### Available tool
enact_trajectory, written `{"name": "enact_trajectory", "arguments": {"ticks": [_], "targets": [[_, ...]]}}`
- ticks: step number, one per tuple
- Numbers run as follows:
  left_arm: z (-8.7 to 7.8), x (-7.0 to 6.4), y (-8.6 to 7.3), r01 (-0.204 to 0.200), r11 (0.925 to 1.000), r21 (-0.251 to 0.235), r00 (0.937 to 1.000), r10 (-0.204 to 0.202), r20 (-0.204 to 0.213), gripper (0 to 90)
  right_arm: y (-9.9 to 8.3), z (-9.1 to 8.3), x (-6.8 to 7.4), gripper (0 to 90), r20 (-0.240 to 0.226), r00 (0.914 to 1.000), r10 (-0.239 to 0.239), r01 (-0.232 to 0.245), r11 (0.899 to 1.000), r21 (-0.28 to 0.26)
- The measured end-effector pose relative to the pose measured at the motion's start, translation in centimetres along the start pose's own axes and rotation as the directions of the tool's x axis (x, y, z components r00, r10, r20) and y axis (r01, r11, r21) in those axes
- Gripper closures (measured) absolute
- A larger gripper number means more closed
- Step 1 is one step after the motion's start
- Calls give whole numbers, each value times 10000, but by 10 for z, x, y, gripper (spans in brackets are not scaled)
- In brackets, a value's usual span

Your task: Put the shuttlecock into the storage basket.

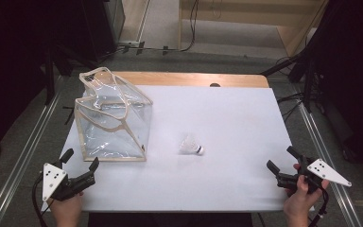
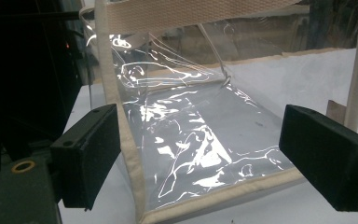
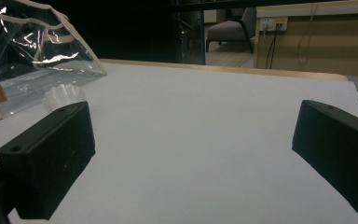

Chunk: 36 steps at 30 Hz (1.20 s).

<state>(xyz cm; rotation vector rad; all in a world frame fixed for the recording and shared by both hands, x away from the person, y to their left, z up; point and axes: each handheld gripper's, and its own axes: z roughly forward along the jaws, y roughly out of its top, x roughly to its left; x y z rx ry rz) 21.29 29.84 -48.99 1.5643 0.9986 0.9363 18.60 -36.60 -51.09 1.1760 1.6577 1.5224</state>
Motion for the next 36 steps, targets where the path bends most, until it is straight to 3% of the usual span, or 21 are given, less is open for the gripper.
{"name": "enact_trajectory", "arguments": {"ticks": [3, 4, 8, 13, 20, 26, 31, 36], "targets": [[-1, 0, 0, -12, 10000, 6, 10000, 12, -6, 133, 2, 2, 2, 0, 101, 9998, -149, 148, 9998, 164], [-1, -1, -1, -18, 10000, -8, 10000, 18, 8, 132, 5, 4, 5, 0, 476, 9981, -396, 373, 9981, 488], [-1, -1, -1, -24, 10000, 55, 10000, 24, -14, 132, 10, 7, 9, 0, 470, 9977, -492, 456, 9961, 752], [0, -3, -1, -143, 9999, 94, 9999, 144, -76, 133, 20, 12, 13, 0, 260, 9955, -916, 882, 9900, 1104], [0, -3, -1, -181, 9998, 114, 9998, 182, -89, 133, 30, 21, 17, 0, -256, 9936, -1098, 1124, 9829, 1457], [0, -4, -1, -222, 9996, 146, 9997, 224, -120, 133, 42, 41, 30, 0, -1106, 9815, -1561, 1770, 9606, 2144], [-1, -4, -1, -175, 9998, 101, 9998, 176, -101, 133, 50, 53, 37, 0, -1428, 9757, -1663, 1962, 9531, 2307], [0, -4, -1, -295, 9995, 150, 9995, 298, -134, 133, 59, 59, 39, 0, -1590, 9728, -1688, 2027, 9518, 2300]]}}
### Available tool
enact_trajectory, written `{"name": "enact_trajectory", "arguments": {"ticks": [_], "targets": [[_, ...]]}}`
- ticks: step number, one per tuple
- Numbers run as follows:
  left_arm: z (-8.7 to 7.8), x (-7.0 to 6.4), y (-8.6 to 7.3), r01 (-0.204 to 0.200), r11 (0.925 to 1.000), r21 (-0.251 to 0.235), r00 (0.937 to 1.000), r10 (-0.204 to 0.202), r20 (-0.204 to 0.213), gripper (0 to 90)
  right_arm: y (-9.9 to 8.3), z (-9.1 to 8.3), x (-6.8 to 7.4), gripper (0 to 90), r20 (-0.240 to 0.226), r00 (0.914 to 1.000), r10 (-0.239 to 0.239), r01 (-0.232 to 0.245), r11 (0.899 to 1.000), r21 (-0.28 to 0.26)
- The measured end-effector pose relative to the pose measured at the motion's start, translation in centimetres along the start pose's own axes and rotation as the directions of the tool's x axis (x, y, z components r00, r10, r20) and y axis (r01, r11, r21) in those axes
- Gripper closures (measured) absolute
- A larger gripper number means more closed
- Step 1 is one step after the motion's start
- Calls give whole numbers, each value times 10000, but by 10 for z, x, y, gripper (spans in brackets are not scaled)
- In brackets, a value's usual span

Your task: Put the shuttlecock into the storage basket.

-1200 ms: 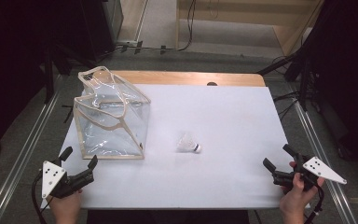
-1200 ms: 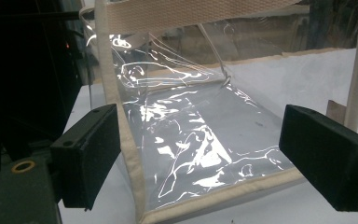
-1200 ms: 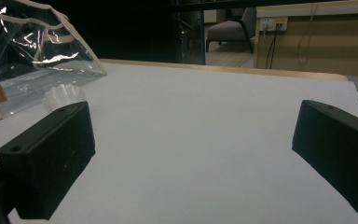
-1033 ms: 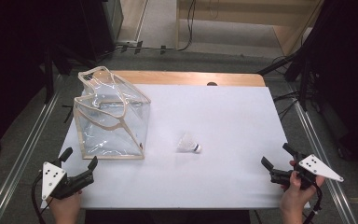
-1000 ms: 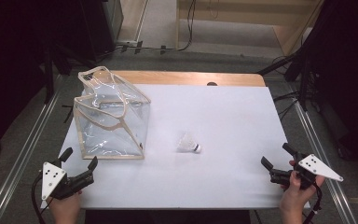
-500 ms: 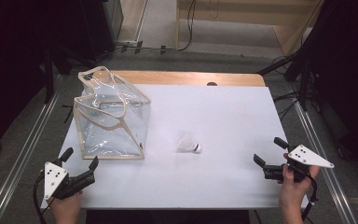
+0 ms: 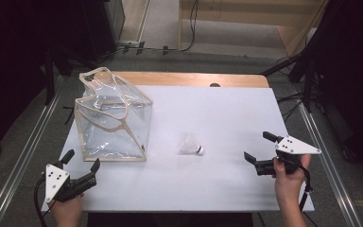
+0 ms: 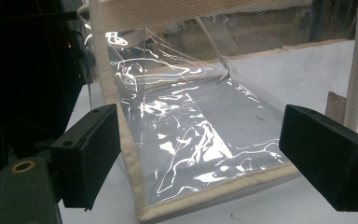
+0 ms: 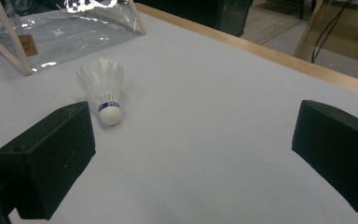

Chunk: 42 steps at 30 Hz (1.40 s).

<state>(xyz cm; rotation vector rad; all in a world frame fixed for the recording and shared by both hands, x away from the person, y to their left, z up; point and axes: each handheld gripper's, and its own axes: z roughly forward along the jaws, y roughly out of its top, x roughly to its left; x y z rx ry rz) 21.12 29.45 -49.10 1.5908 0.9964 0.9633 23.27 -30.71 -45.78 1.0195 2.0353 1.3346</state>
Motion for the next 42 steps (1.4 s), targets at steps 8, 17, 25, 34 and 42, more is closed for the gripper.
{"name": "enact_trajectory", "arguments": {"ticks": [8, 17, 25, 34, 42], "targets": [[1, -1, 0, -11, 10000, 4, 10000, 11, -31, 132, 14, 7, 0, 60, -140, 9996, -234, 236, 9996, 180], [1, -2, 0, -115, 9999, 54, 9999, 115, -37, 133, 24, 17, 4, 60, -664, 9966, -495, 534, 9969, 585], [1, -2, 0, -130, 9999, 54, 9999, 130, -37, 133, 35, 27, 10, 7, -1105, 9900, -876, 984, 9904, 971], [1, -2, 0, -144, 9999, 70, 9999, 144, -30, 133, 43, 38, 15, 0, -1545, 9828, -1016, 1226, 9835, 1330], [1, -2, 0, -147, 9999, 72, 9999, 147, -34, 133, 50, 47, 21, 0, -1647, 9786, -1230, 1492, 9762, 1575]]}}
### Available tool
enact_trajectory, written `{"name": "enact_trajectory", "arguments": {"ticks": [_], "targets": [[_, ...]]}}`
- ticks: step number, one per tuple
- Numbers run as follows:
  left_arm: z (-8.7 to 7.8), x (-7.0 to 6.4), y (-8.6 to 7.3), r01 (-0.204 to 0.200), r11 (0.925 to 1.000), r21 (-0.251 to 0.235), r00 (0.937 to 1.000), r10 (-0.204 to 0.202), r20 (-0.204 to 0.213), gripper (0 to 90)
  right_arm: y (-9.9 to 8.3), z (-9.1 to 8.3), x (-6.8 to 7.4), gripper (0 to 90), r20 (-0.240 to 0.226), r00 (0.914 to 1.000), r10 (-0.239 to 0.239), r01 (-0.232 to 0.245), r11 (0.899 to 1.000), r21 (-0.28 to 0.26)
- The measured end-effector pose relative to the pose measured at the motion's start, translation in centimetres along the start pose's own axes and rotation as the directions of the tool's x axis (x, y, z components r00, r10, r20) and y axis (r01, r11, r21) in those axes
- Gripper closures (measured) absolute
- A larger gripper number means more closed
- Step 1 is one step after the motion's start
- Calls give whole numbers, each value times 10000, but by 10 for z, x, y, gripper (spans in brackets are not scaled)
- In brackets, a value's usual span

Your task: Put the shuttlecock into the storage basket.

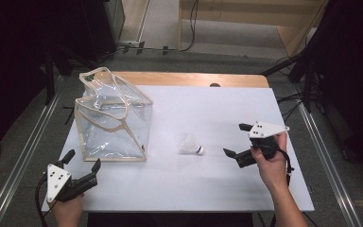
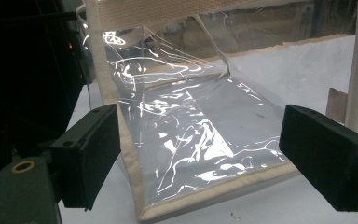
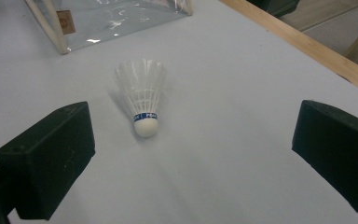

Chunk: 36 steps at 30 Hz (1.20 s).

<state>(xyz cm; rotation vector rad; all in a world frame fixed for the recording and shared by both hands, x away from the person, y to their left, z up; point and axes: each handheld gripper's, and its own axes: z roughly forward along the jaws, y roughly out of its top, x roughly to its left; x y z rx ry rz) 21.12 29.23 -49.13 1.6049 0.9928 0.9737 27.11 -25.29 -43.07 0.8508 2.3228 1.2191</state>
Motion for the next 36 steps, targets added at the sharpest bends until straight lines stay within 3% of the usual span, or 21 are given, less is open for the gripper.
{"name": "enact_trajectory", "arguments": {"ticks": [12, 36], "targets": [[0, 0, 0, -13, 10000, -10, 10000, 13, 11, 133, 12, 12, 3, 0, -251, 9991, -328, 338, 9986, 397], [0, 0, 0, -16, 10000, -20, 10000, 16, 32, 133, 29, 45, 15, 0, -913, 9916, -914, 1032, 9855, 1347]]}}
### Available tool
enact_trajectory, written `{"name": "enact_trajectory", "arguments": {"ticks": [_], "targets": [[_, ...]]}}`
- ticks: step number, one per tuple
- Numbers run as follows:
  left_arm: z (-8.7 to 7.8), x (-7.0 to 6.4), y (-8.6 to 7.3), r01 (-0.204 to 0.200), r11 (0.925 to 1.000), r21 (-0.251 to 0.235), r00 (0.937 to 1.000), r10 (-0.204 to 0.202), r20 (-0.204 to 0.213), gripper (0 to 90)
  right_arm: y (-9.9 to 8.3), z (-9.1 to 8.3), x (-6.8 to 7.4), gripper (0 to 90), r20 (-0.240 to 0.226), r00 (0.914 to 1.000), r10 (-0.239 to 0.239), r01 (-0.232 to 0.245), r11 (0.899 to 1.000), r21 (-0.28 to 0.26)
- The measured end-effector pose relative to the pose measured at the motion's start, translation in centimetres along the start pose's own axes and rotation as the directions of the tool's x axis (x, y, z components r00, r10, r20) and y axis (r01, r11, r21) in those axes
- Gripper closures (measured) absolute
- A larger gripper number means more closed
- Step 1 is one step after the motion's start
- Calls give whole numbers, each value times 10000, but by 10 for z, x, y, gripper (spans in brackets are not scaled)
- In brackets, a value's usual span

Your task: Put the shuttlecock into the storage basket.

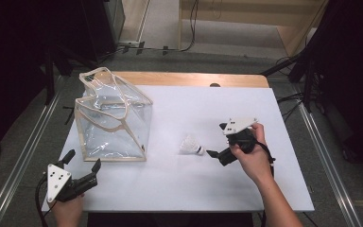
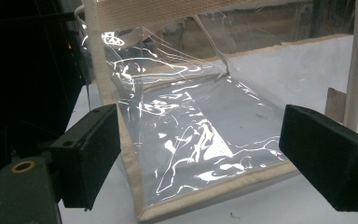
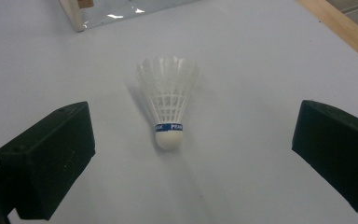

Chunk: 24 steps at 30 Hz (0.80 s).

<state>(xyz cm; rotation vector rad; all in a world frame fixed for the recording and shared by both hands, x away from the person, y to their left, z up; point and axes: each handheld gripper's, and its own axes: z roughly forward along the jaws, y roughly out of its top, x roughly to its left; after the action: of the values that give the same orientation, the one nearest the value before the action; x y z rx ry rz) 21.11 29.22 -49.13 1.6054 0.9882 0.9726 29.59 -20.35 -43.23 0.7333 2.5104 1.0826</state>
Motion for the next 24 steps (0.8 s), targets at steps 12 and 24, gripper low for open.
{"name": "enact_trajectory", "arguments": {"ticks": [12, 24], "targets": [[0, 0, 0, -7, 10000, 4, 10000, 7, 11, 132, 8, 16, 4, 0, -239, 9997, -6, 21, 9982, 604], [0, 0, 0, -16, 10000, 0, 10000, 16, 29, 133, 11, 32, 7, 0, -411, 9991, 111, -57, 9917, 1287]]}}
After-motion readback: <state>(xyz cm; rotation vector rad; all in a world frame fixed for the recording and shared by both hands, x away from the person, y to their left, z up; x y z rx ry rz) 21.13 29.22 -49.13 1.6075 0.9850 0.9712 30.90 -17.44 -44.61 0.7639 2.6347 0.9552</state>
